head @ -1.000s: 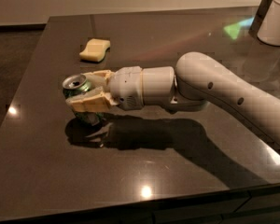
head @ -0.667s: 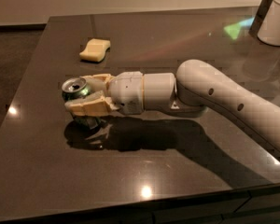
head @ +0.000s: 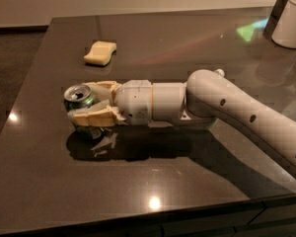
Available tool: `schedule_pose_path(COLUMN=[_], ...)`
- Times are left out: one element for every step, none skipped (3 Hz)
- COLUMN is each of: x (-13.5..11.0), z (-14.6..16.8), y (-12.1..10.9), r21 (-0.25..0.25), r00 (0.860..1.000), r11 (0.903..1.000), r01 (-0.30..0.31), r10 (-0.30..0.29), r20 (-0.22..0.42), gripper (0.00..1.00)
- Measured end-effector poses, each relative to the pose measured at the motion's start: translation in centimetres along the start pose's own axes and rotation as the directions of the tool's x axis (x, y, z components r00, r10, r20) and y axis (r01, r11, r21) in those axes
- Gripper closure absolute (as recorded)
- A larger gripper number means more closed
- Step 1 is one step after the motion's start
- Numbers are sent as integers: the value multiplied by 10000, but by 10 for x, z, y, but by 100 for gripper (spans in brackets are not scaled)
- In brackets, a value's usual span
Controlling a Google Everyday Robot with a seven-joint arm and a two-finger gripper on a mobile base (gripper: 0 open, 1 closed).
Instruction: Place green can upright
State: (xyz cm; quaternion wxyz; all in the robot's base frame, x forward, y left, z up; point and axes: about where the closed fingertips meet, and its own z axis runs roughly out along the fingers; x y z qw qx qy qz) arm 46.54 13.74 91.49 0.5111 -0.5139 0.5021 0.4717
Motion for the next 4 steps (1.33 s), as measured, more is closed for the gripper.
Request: schedule_pose_path(x=[-1,-1,-2,-2], z=[2,4,5,5], y=[1,3,4,4], r21=[-43,-82,-120,-122], r00=[10000,10000,10000,10000], r11=[10000,10000,9999,9999], r01=[15,27,39,40], r10=[-15,-27,-39,-40], r20=[1,-1,-3,-4], gripper=[35,13,0,0])
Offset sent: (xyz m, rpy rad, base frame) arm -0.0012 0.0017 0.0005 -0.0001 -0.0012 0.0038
